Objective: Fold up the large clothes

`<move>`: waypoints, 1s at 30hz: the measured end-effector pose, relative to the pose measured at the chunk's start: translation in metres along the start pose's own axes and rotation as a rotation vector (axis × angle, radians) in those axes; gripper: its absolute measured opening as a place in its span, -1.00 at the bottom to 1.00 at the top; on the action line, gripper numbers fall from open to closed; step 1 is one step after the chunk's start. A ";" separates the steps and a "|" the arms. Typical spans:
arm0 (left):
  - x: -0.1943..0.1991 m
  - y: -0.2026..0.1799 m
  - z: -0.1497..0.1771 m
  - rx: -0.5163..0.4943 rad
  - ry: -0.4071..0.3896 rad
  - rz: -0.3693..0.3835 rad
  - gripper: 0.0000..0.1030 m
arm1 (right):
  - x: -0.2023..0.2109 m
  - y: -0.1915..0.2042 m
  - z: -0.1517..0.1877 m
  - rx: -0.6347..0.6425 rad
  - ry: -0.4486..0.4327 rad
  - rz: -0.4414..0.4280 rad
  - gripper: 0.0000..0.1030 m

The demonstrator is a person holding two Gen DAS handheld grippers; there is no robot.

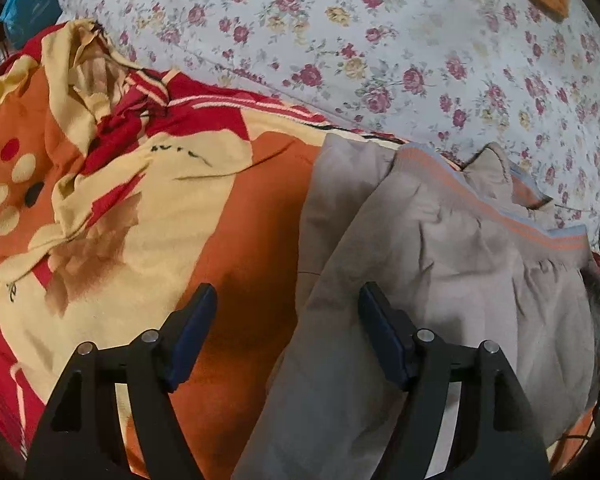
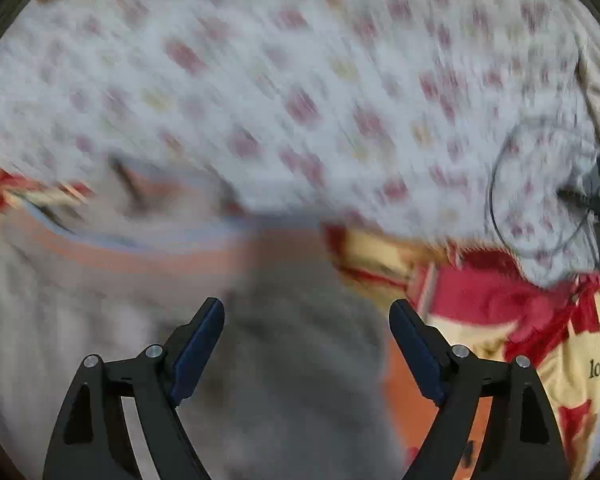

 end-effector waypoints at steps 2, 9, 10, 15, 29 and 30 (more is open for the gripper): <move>-0.001 0.001 0.002 0.016 -0.006 -0.001 0.43 | -0.020 -0.012 0.008 -0.058 0.068 -0.130 0.31; -0.008 -0.005 0.001 0.014 -0.057 -0.037 0.50 | -0.004 -0.032 -0.011 -0.116 -0.102 -0.177 -0.95; -0.010 -0.005 0.001 0.019 -0.057 -0.034 0.50 | -0.016 -0.033 -0.009 -0.102 -0.074 -0.131 -0.93; -0.001 0.003 0.000 0.038 -0.047 -0.025 0.50 | -0.010 -0.030 0.009 -0.139 -0.034 -0.220 -0.42; 0.026 0.004 0.018 -0.046 -0.053 -0.072 0.50 | 0.035 -0.026 0.078 -0.115 0.024 -0.174 -0.10; 0.029 0.006 0.019 -0.040 -0.056 -0.068 0.50 | 0.051 -0.018 0.070 -0.111 -0.012 -0.206 -0.10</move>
Point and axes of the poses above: each gripper's, at about its wrist camera, not at the fingertips, and x roughly against the way its jaws point, y to its left, z to its underside, the point moved 5 cm from there along -x, roughly the way its jaws point, and after that the axes turned 5 degrees about -x, right-handed, at the moved point
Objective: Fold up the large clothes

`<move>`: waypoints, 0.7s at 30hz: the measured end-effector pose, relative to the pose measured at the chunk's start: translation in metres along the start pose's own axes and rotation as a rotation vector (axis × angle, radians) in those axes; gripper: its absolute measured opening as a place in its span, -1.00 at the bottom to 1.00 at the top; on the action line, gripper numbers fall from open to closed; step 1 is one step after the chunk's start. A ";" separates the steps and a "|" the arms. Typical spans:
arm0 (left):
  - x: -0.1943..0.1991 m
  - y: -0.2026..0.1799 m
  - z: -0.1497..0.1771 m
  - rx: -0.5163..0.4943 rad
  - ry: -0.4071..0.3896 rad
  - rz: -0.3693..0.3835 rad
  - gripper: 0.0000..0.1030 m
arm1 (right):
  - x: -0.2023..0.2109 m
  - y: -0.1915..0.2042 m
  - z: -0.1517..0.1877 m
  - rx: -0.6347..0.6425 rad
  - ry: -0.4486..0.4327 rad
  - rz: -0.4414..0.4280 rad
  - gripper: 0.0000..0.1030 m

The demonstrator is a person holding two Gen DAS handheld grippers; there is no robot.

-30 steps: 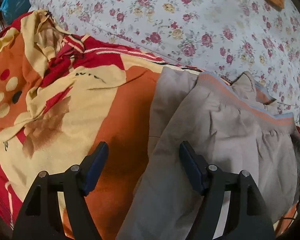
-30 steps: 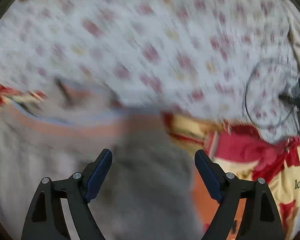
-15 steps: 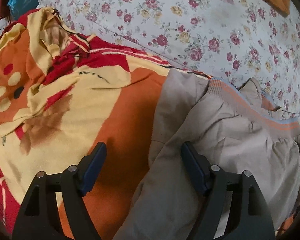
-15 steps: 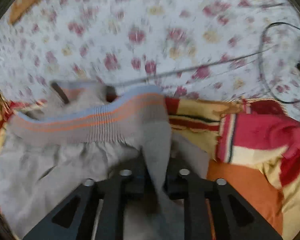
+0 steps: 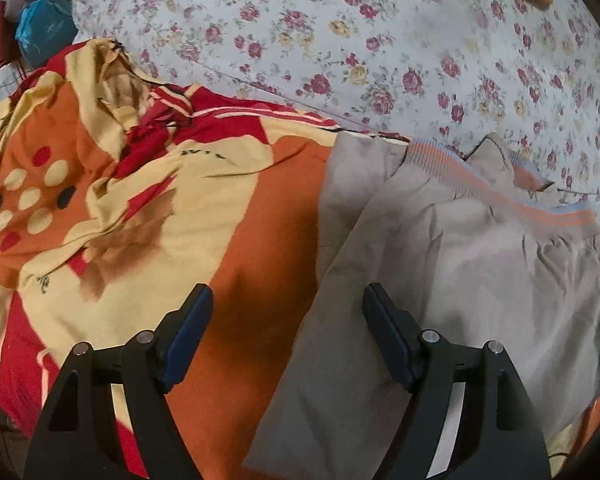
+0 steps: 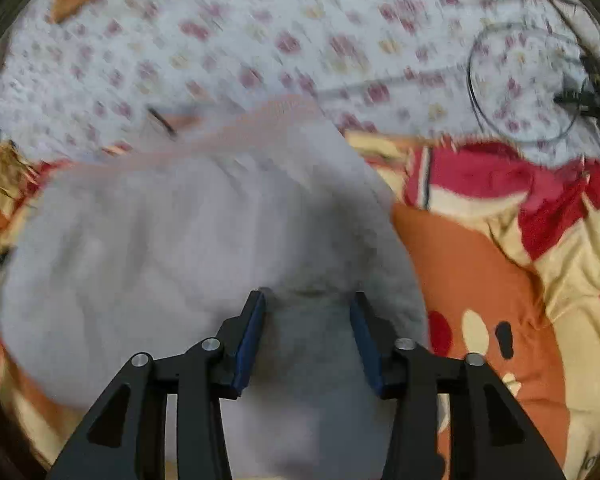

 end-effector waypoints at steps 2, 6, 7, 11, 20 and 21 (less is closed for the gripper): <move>0.006 0.004 0.000 0.013 -0.003 0.014 0.50 | 0.016 0.025 -0.007 0.027 -0.038 -0.056 -0.09; 0.006 0.012 -0.002 0.015 -0.008 -0.003 0.50 | 0.018 0.108 -0.022 0.067 -0.023 -0.266 0.10; 0.005 0.013 -0.002 0.013 -0.005 -0.012 0.50 | 0.010 0.132 -0.027 0.081 -0.005 -0.311 0.10; -0.002 0.027 -0.004 0.022 0.014 -0.042 0.50 | -0.020 0.221 -0.039 0.147 0.029 -0.400 0.11; -0.010 0.048 -0.011 0.066 0.033 -0.043 0.50 | -0.105 0.314 -0.044 0.199 0.147 -0.366 0.12; -0.011 0.048 -0.012 0.061 0.038 -0.039 0.50 | -0.112 0.317 -0.043 0.203 0.147 -0.349 -0.10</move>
Point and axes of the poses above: each gripper's, at about its wrist camera, not at the fingertips, and x roughly against the way its jaws point, y to its left, z to its underside, the point moved 5 cm from there along -x, roughly the way its jaws point, and after that the axes turned 5 degrees about -x, right-handed, at the moved point
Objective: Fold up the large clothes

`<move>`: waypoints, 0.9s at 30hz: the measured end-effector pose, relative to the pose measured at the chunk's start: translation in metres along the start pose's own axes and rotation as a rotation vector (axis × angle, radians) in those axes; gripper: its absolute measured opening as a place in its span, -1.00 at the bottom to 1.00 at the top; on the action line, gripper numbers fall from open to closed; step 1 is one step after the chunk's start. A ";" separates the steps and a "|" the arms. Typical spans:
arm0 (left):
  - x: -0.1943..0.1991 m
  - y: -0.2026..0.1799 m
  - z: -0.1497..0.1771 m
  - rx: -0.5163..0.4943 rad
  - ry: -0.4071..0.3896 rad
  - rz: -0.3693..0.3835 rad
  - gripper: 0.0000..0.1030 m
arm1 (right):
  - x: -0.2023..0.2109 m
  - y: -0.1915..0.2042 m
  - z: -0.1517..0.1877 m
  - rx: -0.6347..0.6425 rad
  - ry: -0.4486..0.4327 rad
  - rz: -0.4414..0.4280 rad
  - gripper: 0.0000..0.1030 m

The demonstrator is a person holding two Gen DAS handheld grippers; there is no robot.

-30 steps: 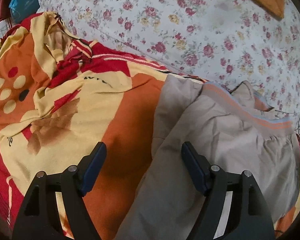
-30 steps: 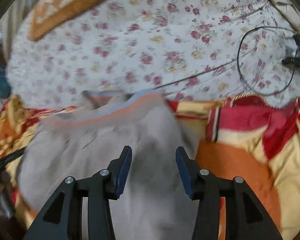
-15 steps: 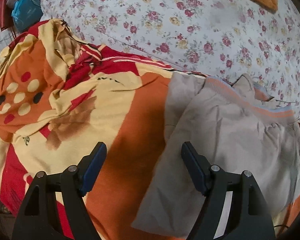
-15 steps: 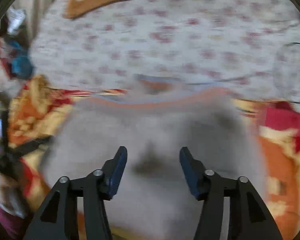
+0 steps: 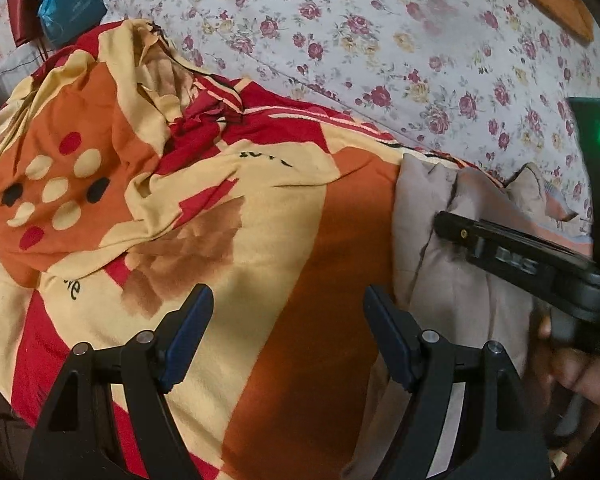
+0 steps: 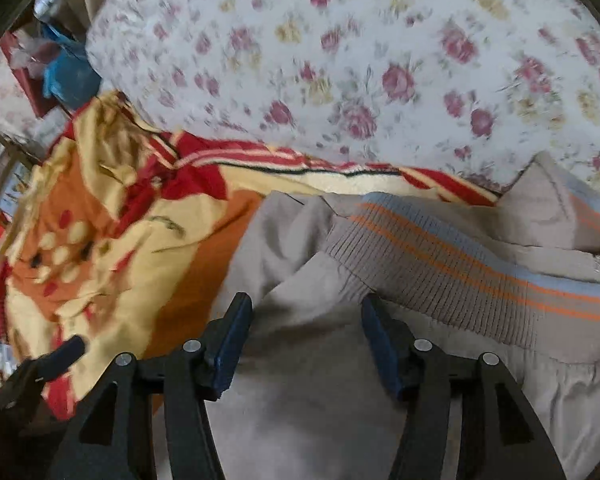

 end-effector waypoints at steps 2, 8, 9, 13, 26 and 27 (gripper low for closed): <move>0.000 -0.002 -0.001 -0.004 0.006 0.016 0.50 | -0.006 -0.003 -0.002 0.006 -0.017 0.032 -0.88; 0.009 -0.002 -0.009 0.009 -0.036 0.033 0.50 | 0.003 0.010 -0.019 -0.010 -0.073 -0.053 -0.96; 0.008 -0.001 -0.009 0.014 -0.036 0.034 0.50 | 0.000 0.011 -0.020 -0.017 -0.067 -0.055 -0.97; 0.004 -0.005 -0.005 0.006 -0.018 0.040 0.50 | -0.010 0.008 -0.013 -0.025 -0.031 -0.064 -0.84; 0.012 -0.022 -0.004 -0.037 -0.074 0.018 0.50 | 0.137 -0.140 0.054 -0.072 -0.157 0.168 -0.05; 0.012 -0.024 -0.003 -0.037 -0.077 0.021 0.50 | 0.142 -0.160 0.058 -0.100 -0.163 0.199 -0.04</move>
Point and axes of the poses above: each gripper's, at about its wrist camera, not at the fingertips, and x roughly against the way its jaws point, y to its left, z to its underside, the point moved 5 cm from there along -x, roughly the way its jaws point, and after that the axes turned 5 degrees about -x, right-handed, at the moved point
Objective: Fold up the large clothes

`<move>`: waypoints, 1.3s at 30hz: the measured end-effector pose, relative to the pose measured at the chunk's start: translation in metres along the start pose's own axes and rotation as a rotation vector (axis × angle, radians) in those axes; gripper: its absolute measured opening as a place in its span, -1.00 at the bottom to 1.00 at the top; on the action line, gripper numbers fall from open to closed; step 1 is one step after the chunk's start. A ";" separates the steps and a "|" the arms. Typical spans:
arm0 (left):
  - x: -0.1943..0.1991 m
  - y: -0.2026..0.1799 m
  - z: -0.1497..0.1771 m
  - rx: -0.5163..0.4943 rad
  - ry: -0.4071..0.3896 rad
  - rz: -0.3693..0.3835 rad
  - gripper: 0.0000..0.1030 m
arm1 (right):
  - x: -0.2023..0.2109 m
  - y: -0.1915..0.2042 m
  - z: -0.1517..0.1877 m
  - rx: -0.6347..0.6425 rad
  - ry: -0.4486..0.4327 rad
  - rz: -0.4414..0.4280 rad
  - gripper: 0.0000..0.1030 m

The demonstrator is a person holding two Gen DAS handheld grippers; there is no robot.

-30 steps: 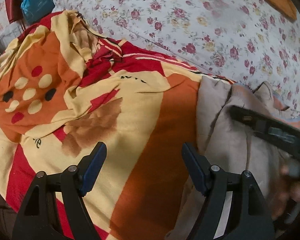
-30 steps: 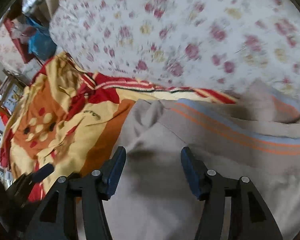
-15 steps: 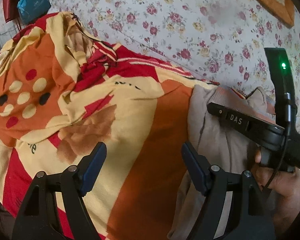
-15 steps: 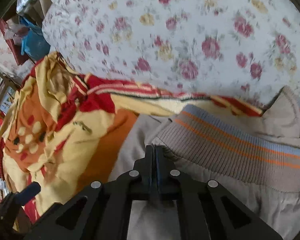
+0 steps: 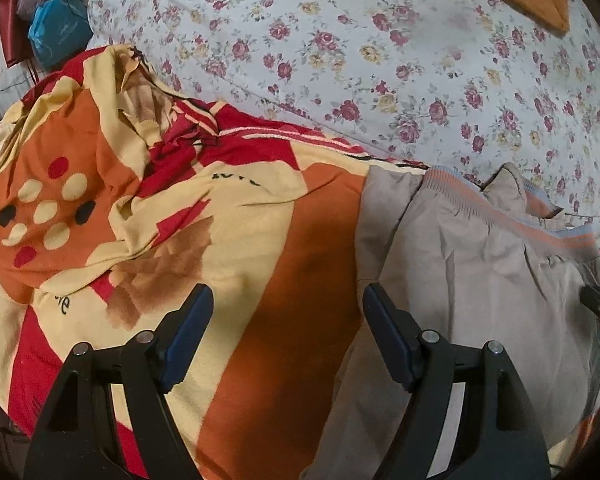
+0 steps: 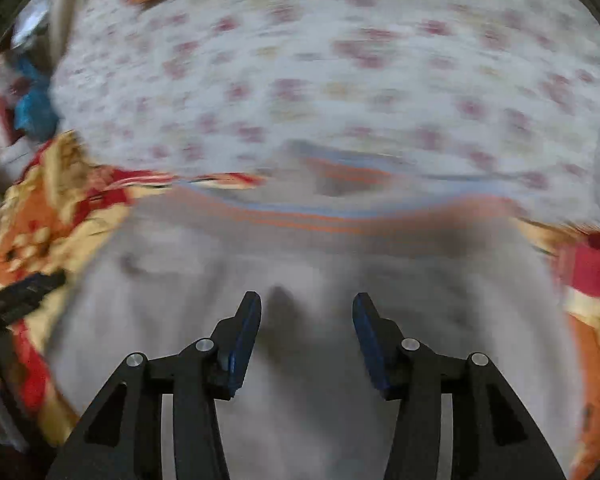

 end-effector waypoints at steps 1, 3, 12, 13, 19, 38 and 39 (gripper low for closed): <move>0.000 -0.002 0.001 0.001 -0.002 0.007 0.50 | 0.001 -0.022 0.002 -0.034 0.000 0.032 -0.04; -0.002 -0.009 0.003 -0.002 0.001 0.039 0.50 | 0.000 -0.059 0.004 -0.095 -0.004 0.085 -0.05; -0.035 -0.035 0.010 -0.083 0.047 -0.019 0.56 | -0.042 -0.131 -0.005 -0.220 -0.037 0.180 -0.11; -0.036 -0.035 0.010 -0.082 0.045 -0.024 0.57 | -0.048 -0.140 -0.007 -0.262 -0.035 0.170 -0.12; -0.029 -0.033 0.010 -0.074 0.038 -0.023 0.57 | -0.015 -0.147 -0.005 -0.290 -0.042 0.119 -0.09; 0.004 -0.065 0.033 -0.144 -0.006 0.088 0.57 | 0.060 -0.122 0.055 -0.197 -0.134 0.067 0.13; -0.001 -0.067 0.035 -0.145 0.004 0.082 0.58 | 0.063 -0.114 0.053 -0.190 -0.150 0.034 0.14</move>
Point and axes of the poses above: each gripper's, at about its wrist camera, not at the fingertips, and x roughly against the way its jaws point, y to its left, z to its underside, the point moved 5 cm from there along -x, roughly the way its jaws point, and after that the axes turned 5 degrees about -x, right-handed, at the moved point
